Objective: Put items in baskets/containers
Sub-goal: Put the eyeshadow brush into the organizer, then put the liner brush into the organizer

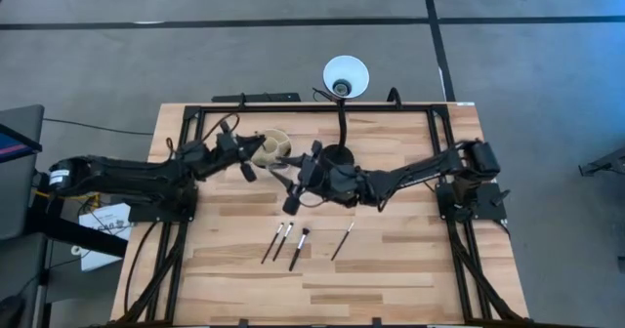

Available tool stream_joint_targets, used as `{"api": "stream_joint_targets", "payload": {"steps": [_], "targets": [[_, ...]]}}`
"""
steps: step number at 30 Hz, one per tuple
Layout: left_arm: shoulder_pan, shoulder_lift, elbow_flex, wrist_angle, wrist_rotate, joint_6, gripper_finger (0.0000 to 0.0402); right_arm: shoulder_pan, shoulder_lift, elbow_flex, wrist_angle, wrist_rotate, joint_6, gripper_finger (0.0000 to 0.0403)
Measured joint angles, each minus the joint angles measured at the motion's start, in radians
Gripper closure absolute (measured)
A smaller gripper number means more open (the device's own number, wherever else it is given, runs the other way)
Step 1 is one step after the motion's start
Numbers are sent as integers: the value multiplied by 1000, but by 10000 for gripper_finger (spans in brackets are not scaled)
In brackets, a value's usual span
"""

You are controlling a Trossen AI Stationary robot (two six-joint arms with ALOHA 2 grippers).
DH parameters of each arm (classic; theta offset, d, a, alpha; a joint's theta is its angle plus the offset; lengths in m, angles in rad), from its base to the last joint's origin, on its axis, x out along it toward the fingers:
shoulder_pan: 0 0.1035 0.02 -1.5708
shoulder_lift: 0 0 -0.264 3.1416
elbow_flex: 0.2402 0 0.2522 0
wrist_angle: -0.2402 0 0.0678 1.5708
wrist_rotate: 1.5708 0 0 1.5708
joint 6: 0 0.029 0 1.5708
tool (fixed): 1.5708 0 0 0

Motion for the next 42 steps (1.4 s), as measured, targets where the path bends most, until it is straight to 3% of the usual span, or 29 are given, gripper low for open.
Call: {"api": "stream_joint_targets", "payload": {"steps": [4, 12, 17, 24, 30, 32, 34, 42], "targets": [[81, 100, 0, 2, 84, -15, 387, 18, 13, 0, -27, 0, 0, 241], [145, 334, 0, 142, 88, 5, 384, 45, 14, -1, -58, 0, 55, 253], [151, 417, 0, 144, 88, -48, 353, 75, 14, -1, -103, 0, 100, 259], [146, 414, -1, 141, 87, -52, 308, 136, 14, -1, -284, 16, 191, 236], [119, 316, -1, 140, 88, -49, 273, 213, -32, -1, -414, 211, 235, 196], [98, 273, -1, 142, 87, -50, 261, 243, -80, 0, -516, 282, 275, 184], [69, 224, -1, 142, 89, -53, 252, 269, -144, 0, -696, 329, 416, 176], [-59, 65, -1, 143, 132, -56, 245, 334, -355, -20, -1639, 455, 1227, 191]]}}
